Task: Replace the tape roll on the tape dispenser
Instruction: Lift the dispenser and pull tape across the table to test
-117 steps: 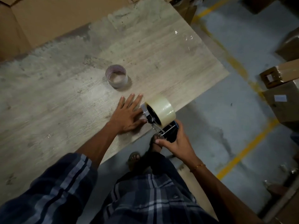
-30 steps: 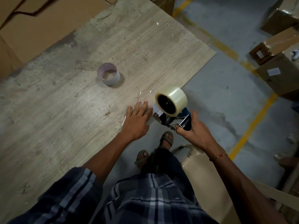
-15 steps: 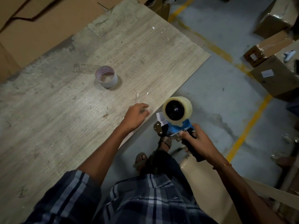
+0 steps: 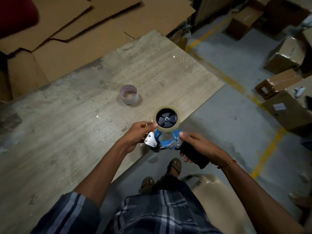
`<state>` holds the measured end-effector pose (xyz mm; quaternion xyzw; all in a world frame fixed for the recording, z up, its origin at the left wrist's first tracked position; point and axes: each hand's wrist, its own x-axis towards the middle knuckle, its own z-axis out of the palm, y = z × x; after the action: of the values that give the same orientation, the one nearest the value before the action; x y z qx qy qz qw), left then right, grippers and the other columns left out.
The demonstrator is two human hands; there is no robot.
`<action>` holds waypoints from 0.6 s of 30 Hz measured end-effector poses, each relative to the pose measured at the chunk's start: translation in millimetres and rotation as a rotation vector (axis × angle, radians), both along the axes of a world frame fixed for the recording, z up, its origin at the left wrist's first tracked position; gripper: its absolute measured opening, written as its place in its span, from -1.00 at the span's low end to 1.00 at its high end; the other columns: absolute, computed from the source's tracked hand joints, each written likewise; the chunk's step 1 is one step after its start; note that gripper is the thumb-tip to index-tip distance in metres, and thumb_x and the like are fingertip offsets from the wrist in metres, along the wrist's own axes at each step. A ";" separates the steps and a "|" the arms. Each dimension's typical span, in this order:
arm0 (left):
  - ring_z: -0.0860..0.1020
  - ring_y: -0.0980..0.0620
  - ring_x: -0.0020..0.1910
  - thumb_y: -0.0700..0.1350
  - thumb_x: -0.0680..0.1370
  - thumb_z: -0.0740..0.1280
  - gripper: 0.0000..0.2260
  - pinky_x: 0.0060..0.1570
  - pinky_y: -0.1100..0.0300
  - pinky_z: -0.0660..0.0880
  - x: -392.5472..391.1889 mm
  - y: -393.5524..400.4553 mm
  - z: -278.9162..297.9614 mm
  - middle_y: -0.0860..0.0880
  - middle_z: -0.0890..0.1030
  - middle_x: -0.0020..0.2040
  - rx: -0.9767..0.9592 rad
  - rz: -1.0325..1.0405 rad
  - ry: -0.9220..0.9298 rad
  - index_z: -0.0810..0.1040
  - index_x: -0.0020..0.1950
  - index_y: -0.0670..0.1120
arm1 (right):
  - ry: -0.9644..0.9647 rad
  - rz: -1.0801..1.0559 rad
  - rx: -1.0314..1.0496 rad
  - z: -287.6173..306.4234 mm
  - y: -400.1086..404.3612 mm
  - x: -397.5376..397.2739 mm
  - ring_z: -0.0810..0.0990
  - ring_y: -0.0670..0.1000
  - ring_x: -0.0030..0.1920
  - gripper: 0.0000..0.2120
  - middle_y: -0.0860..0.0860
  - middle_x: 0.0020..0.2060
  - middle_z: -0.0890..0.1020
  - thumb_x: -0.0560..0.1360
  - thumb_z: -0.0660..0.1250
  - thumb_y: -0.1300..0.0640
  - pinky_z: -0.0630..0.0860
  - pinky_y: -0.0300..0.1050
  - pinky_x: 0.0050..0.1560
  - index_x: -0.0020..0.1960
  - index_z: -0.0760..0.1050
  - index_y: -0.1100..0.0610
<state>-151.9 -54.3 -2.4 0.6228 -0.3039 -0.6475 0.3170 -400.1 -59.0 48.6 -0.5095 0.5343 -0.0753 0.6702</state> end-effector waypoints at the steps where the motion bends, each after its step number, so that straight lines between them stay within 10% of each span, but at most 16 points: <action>1: 0.55 0.03 -0.21 0.03 0.51 0.45 -0.78 -0.29 0.23 0.49 5.4 3.1 -0.5 -0.05 0.65 -0.11 -0.006 0.046 0.006 0.65 0.08 -0.05 | 0.010 0.012 -0.051 -0.5 -4.4 7.6 0.64 0.08 -0.31 -0.63 0.19 -0.17 0.68 0.61 0.28 -0.12 0.62 -0.01 -0.32 0.18 0.54 0.17; 5: 0.56 0.07 -0.30 0.02 0.50 0.47 -0.77 -0.41 0.29 0.50 25.3 13.9 -2.8 -0.10 0.62 -0.11 -0.011 0.217 -0.026 0.64 0.07 -0.08 | 0.160 0.224 -0.314 -3.8 -20.5 35.4 0.63 -0.08 -0.26 -0.45 0.02 -0.13 0.68 0.48 0.45 -0.17 0.56 -0.13 -0.27 0.36 0.37 -0.01; 9: 0.54 0.09 -0.27 0.01 0.52 0.45 -0.69 -0.48 0.35 0.47 41.2 18.2 -5.9 -0.08 0.60 -0.03 -0.018 0.394 -0.053 0.55 0.21 -0.07 | 0.339 0.504 -0.573 -11.8 -34.7 60.4 0.57 0.04 0.23 -0.14 0.01 0.27 0.56 0.40 0.53 -0.15 0.50 -0.07 0.14 0.54 0.16 -0.01; 18: 0.51 0.08 -0.24 0.10 0.53 0.41 -0.52 -0.45 0.33 0.40 65.6 37.6 -18.2 -0.14 0.55 0.01 0.065 0.717 -0.121 0.39 0.38 0.00 | 0.399 0.860 -0.894 -34.4 -93.1 129.1 0.54 0.24 0.13 -0.33 0.13 0.19 0.58 0.47 0.46 -0.03 0.52 0.12 -0.02 0.47 0.25 0.05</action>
<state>-86.3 -16.7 -20.6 0.7366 -0.0638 -0.4664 0.4855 -270.9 -152.1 14.3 -0.9118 0.3139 0.0806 0.2520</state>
